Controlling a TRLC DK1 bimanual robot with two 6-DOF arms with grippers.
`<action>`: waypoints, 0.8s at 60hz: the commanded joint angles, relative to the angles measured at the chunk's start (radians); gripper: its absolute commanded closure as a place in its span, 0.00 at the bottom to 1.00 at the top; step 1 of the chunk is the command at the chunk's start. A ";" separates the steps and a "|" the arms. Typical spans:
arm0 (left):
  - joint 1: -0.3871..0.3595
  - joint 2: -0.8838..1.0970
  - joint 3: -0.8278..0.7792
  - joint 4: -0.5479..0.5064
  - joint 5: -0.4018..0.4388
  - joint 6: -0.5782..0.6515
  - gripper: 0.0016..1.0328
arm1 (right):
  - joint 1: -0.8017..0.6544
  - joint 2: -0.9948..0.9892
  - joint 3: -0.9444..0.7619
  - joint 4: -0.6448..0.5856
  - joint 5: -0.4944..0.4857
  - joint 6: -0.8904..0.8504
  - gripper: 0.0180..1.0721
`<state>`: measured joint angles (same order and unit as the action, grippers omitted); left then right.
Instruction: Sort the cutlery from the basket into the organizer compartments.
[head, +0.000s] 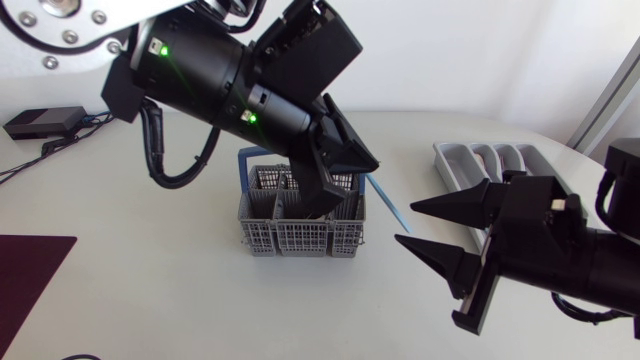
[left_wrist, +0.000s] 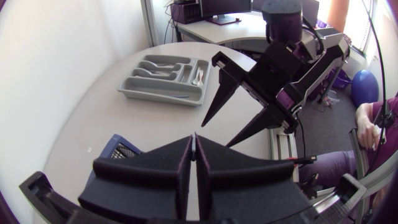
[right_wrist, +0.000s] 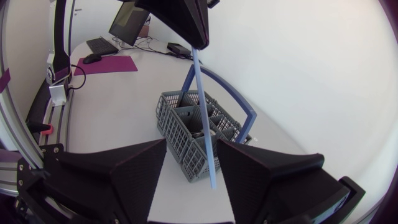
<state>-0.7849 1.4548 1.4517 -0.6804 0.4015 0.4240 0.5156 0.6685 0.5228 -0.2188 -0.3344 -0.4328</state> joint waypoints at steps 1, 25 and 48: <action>0.010 0.030 -0.031 0.008 0.030 -0.042 0.97 | 0.032 0.028 0.032 0.029 0.021 0.043 0.54; 0.046 0.055 -0.033 0.008 0.132 -0.077 0.97 | 0.092 0.126 0.065 0.085 0.060 0.052 0.74; 0.069 0.062 -0.031 0.008 0.163 -0.087 0.97 | 0.095 0.184 0.074 0.101 0.060 0.055 0.93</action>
<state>-0.7296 1.4948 1.4349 -0.6788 0.5503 0.3614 0.6025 0.8291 0.5690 -0.1272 -0.2825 -0.4023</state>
